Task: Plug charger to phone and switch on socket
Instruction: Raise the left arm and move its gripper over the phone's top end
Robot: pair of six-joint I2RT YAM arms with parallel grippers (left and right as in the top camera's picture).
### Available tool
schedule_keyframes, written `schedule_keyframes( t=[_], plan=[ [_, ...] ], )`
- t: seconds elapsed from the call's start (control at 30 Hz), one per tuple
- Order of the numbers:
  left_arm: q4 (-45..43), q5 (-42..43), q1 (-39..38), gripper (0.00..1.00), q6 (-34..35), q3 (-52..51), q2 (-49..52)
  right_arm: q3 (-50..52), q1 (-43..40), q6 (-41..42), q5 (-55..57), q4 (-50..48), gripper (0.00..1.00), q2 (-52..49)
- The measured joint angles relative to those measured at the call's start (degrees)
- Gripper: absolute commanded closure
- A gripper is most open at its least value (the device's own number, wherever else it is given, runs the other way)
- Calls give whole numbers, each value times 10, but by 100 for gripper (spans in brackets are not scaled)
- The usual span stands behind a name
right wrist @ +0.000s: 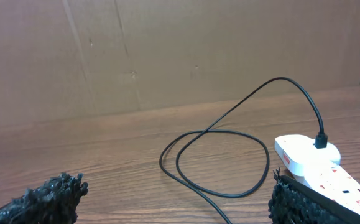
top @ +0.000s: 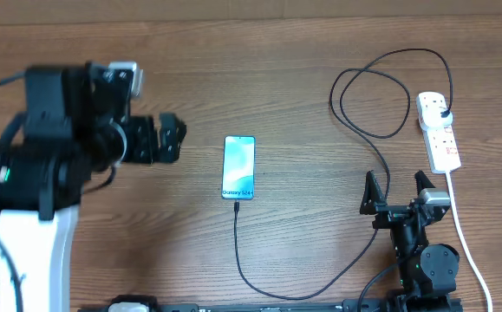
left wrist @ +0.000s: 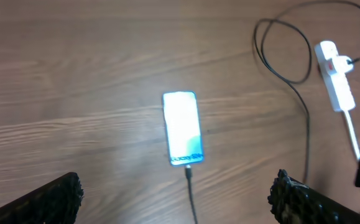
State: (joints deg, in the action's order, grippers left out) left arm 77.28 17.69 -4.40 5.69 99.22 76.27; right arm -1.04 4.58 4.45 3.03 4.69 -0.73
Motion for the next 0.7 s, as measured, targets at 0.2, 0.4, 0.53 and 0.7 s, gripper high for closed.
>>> schedule_keyframes(
  t=[0.2,0.4,0.53,0.7],
  plan=[
    [2,32,0,80,4,2,89,0,0,0,0,0,0,0],
    [23,72,0,95,3,3,174,0,0,0,0,0,0,0],
    [21,81,-9,96,4,2,216,0,0,0,0,0,0,0],
    [9,71,-43,96,4,-9,252,0,0,0,0,0,0,0]
  ],
)
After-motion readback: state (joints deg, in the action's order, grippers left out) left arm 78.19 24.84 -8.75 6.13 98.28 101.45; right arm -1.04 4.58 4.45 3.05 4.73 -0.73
